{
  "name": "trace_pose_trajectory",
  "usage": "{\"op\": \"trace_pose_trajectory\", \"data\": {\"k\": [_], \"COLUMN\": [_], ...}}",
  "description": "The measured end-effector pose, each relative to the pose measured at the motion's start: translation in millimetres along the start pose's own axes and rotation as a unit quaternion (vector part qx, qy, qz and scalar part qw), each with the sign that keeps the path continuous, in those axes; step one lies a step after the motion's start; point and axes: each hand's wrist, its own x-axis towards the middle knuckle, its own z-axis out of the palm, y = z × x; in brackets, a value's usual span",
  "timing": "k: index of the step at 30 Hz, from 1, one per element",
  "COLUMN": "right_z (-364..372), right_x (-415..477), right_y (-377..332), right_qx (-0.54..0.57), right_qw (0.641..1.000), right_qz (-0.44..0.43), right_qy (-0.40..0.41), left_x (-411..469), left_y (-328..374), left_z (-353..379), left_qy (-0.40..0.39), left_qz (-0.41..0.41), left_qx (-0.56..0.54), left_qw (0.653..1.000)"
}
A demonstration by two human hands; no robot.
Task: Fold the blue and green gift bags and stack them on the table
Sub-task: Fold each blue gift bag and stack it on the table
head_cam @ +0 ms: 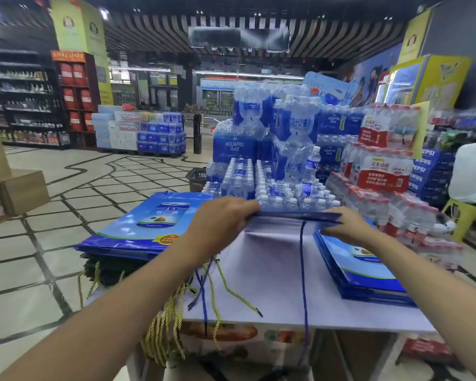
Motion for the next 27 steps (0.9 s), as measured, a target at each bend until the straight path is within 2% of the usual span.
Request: {"op": "trace_pose_trajectory", "data": {"k": [3, 6, 9, 11, 15, 20, 22, 27], "right_z": [5.6, 21.2, 48.8, 71.0, 98.4, 129.9, 143.7, 158.8], "right_x": [-6.5, -14.9, -25.8, -33.7, -39.9, -27.7, -20.7, -8.6], "right_y": [2.3, -12.2, -28.7, -32.1, -32.1, -67.9, -87.5, -107.1], "right_qx": [-0.066, -0.035, -0.011, -0.031, -0.074, 0.011, 0.031, -0.079], "right_qw": [0.993, 0.994, 0.987, 0.979, 0.977, 0.992, 0.992, 0.989], "right_qz": [0.013, 0.017, 0.019, 0.015, 0.011, 0.039, 0.047, 0.086], "right_qy": [-0.099, -0.106, -0.156, -0.203, -0.201, -0.121, -0.113, -0.086], "left_x": [-26.8, -46.8, -60.2, -71.8, -92.0, -107.2, -110.2, -111.1], "left_y": [15.7, 34.7, 44.8, 47.8, 42.7, 32.1, 31.7, 33.1], "left_z": [36.1, 65.2, 87.9, 95.7, 103.9, 112.2, 111.9, 106.4], "left_qy": [-0.095, -0.199, -0.265, -0.289, -0.269, -0.253, -0.241, -0.233], "left_qz": [0.016, -0.018, -0.049, -0.071, -0.103, -0.097, -0.097, -0.110], "left_qx": [0.042, 0.046, 0.015, -0.053, -0.138, -0.182, -0.187, -0.171], "left_qw": [0.994, 0.979, 0.963, 0.953, 0.948, 0.945, 0.947, 0.951]}}
